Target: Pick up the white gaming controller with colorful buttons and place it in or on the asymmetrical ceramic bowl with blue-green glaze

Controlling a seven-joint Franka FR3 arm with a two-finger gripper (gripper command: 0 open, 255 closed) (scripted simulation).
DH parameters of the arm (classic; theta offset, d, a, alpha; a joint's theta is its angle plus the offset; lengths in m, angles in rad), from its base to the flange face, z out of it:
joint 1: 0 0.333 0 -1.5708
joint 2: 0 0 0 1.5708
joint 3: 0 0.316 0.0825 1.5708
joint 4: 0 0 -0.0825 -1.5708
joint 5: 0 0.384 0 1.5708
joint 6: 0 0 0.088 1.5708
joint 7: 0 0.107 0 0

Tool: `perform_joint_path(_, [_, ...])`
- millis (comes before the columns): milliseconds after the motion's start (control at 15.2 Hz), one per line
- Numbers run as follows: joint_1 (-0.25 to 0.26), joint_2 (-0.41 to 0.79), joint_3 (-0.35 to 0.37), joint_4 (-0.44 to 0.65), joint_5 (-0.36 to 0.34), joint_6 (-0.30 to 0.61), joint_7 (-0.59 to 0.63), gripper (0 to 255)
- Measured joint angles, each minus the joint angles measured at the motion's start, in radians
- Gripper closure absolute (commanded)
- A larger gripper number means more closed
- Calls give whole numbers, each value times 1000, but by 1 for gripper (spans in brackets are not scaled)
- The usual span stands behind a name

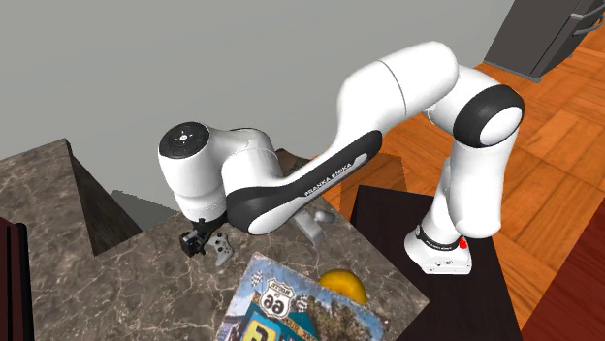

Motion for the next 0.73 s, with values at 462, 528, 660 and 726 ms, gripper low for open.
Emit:
perform_joint_path(462, [16,64,-15,1,-42,55,43,0])
perform_joint_path(528, [17,71,-17,-1,-47,63,45,0])
perform_joint_path(660, [16,73,-18,-7,-48,71,46,0])
perform_joint_path(726, [16,73,-18,-7,-48,72,46,0])
